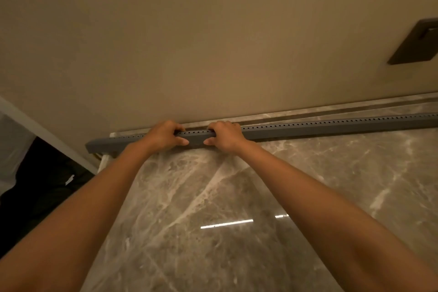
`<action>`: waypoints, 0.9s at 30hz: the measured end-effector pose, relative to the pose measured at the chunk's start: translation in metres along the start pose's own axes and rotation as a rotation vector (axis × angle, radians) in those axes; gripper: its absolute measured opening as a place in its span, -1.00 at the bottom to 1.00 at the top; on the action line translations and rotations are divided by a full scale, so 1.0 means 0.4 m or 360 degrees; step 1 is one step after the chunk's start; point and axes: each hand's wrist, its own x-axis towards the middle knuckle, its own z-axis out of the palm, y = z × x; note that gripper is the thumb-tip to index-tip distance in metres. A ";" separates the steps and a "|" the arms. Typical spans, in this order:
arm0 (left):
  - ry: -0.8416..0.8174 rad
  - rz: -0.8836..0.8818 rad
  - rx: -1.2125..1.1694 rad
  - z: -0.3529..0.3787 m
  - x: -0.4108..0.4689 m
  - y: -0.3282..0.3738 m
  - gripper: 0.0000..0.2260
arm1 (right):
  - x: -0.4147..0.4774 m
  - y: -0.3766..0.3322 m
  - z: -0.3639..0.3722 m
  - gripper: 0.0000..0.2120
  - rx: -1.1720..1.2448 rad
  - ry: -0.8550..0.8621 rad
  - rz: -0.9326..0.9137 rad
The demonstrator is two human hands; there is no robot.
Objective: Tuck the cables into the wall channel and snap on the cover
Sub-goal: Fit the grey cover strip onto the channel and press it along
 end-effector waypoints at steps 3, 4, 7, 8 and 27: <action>0.0066 0.0118 0.0211 0.012 -0.002 0.001 -0.76 | 0.011 -0.044 0.019 -0.70 -0.0003 0.0002 -0.0017; 0.0101 0.0141 0.0265 0.016 -0.003 -0.002 -0.75 | 0.011 -0.052 0.024 -0.70 -0.0019 0.0033 -0.0019; 0.0207 0.0178 0.0364 0.028 -0.003 -0.011 -0.72 | 0.009 -0.060 0.032 -0.69 -0.0065 0.0112 -0.0012; 0.0240 0.0204 0.0382 0.032 -0.004 -0.012 -0.72 | 0.008 -0.061 0.033 -0.68 -0.0088 0.0135 -0.0015; 0.0191 0.0076 -0.0159 -0.039 -0.051 -0.169 -0.68 | 0.016 -0.142 0.045 -0.74 -0.0046 0.0104 0.0067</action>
